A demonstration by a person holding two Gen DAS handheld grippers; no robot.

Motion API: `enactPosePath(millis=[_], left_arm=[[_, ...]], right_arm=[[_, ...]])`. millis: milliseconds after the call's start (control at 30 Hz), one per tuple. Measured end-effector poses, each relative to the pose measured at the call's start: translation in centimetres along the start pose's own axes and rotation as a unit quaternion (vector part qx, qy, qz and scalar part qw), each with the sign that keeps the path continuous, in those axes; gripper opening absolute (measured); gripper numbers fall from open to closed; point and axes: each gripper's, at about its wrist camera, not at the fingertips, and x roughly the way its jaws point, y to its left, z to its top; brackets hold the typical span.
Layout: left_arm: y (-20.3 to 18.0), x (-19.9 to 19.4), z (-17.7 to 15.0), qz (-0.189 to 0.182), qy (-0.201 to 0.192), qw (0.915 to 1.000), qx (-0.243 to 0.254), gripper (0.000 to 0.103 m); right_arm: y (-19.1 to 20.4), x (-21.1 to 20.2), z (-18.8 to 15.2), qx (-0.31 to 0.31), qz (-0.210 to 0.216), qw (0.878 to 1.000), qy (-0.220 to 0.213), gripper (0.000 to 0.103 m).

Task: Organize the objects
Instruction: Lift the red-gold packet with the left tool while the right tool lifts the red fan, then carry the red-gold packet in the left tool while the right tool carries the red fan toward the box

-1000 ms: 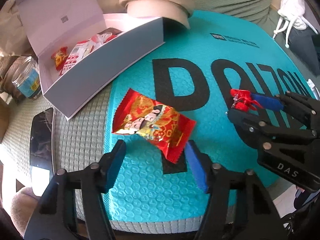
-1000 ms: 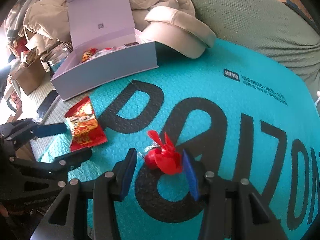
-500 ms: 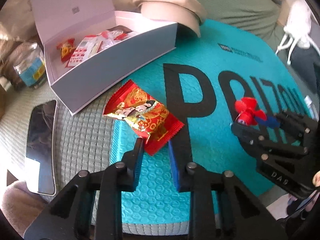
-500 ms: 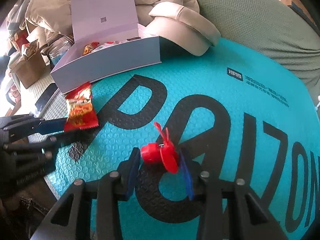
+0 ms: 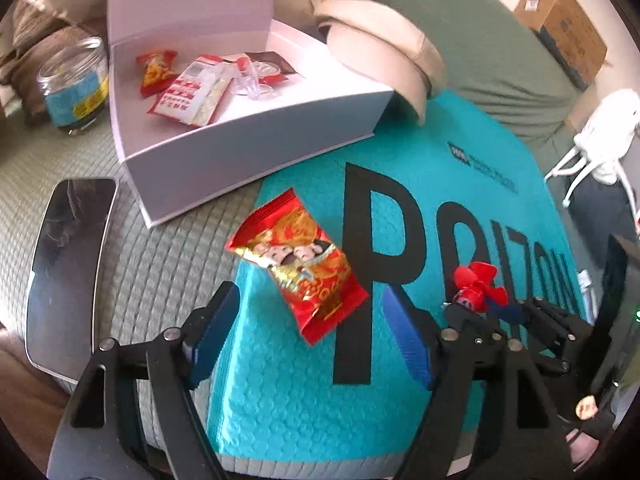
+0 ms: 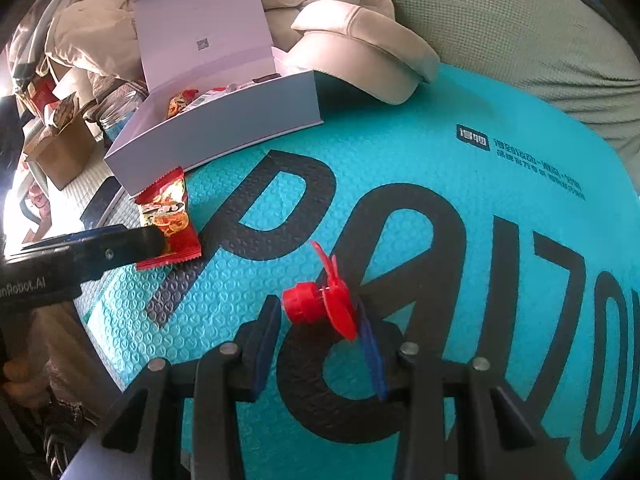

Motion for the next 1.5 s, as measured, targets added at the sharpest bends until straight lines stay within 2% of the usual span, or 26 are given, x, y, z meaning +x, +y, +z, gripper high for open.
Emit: enactPosePath(millis=[167, 267, 400, 733, 800, 833, 1200, 1500], left_arm=[[-0.9, 2.3, 1.0, 0.059, 0.036, 0.9976, 0.004, 0.073], [-1.0, 3.1, 1.3, 0.084, 0.035, 0.9958, 0.000, 0.073], [-1.6, 3.0, 1.1, 0.111, 0.016, 0.9933, 0.028, 0.062], [0.6, 1.6, 1.0, 0.091, 0.011, 0.9958, -0.001, 0.035], [0.7, 1.2, 0.9, 0.087, 0.009, 0.9961, -0.002, 0.032], [0.6, 1.1, 0.8, 0.088, 0.009, 0.9961, 0.000, 0.025], [0.2, -0.3, 0.3, 0.069, 0.010, 0.9976, 0.008, 0.019], [0.0, -2.4, -0.3, 0.073, -0.002, 0.9971, 0.020, 0.018]], right_arm=[[-0.7, 0.0, 0.2, 0.000, -0.010, 1.000, 0.000, 0.039], [-1.4, 0.0, 0.2, 0.005, -0.013, 1.000, -0.001, 0.039], [-1.9, 0.0, 0.2, 0.007, -0.017, 1.000, -0.003, 0.039], [-1.6, -0.1, 0.1, -0.001, -0.012, 1.000, -0.008, 0.039], [-1.3, -0.1, 0.1, -0.004, -0.009, 1.000, -0.009, 0.037], [-1.1, -0.2, 0.0, -0.006, -0.006, 1.000, -0.011, 0.037], [-0.8, -1.6, -0.4, -0.006, 0.003, 1.000, -0.026, 0.035], [0.1, -2.7, -0.4, -0.013, 0.012, 0.999, -0.031, 0.034]])
